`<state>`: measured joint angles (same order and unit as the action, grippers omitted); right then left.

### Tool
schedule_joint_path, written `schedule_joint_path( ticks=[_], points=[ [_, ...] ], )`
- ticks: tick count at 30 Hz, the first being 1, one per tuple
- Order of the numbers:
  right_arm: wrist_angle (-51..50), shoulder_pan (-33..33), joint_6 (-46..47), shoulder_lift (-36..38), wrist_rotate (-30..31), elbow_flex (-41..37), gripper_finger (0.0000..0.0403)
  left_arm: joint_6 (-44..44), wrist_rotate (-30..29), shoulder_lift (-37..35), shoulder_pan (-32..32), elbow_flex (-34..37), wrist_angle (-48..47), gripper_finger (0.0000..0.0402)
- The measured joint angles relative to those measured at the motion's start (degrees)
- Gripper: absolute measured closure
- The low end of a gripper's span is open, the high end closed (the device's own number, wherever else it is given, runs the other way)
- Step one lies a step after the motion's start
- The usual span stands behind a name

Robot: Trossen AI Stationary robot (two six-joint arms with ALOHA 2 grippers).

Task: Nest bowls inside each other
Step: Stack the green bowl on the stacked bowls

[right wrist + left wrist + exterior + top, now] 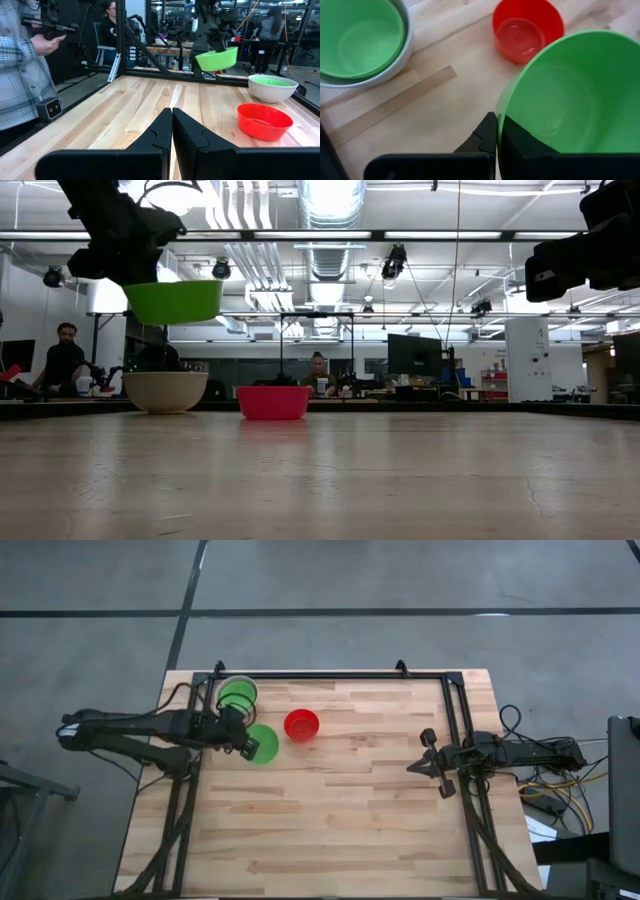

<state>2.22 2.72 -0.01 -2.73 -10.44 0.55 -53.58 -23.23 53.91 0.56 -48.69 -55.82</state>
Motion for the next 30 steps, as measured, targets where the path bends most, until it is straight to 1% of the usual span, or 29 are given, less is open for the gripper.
schedule_joint_path(
  ticks=[6, 11, 20, 25, 30],
  points=[
    [0.00, 0.01, 0.00, -0.01, 0.00, 0.01, 0.0394, 2.74, 0.06, -0.59, 3.61, 0.00, 0.88, 0.0394],
    [0.00, 0.00, 0.00, 0.00, 0.00, -0.02, 0.0394, 2.54, -0.08, -0.33, 7.42, -0.41, 1.40, 0.0394],
    [0.00, 0.01, 0.00, -0.01, -0.01, -0.02, 0.0394, -6.41, -0.14, 0.02, 13.77, -0.48, 1.85, 0.0394],
    [0.00, 0.01, 0.00, 0.00, 0.00, -0.01, 0.0394, -12.01, 0.79, 0.02, 17.06, -0.48, -0.41, 0.0394],
    [0.00, 0.02, 0.00, -0.01, 0.00, -0.01, 0.0394, -14.08, 1.51, 0.04, 19.60, -0.48, -1.72, 0.0394]
  ],
)
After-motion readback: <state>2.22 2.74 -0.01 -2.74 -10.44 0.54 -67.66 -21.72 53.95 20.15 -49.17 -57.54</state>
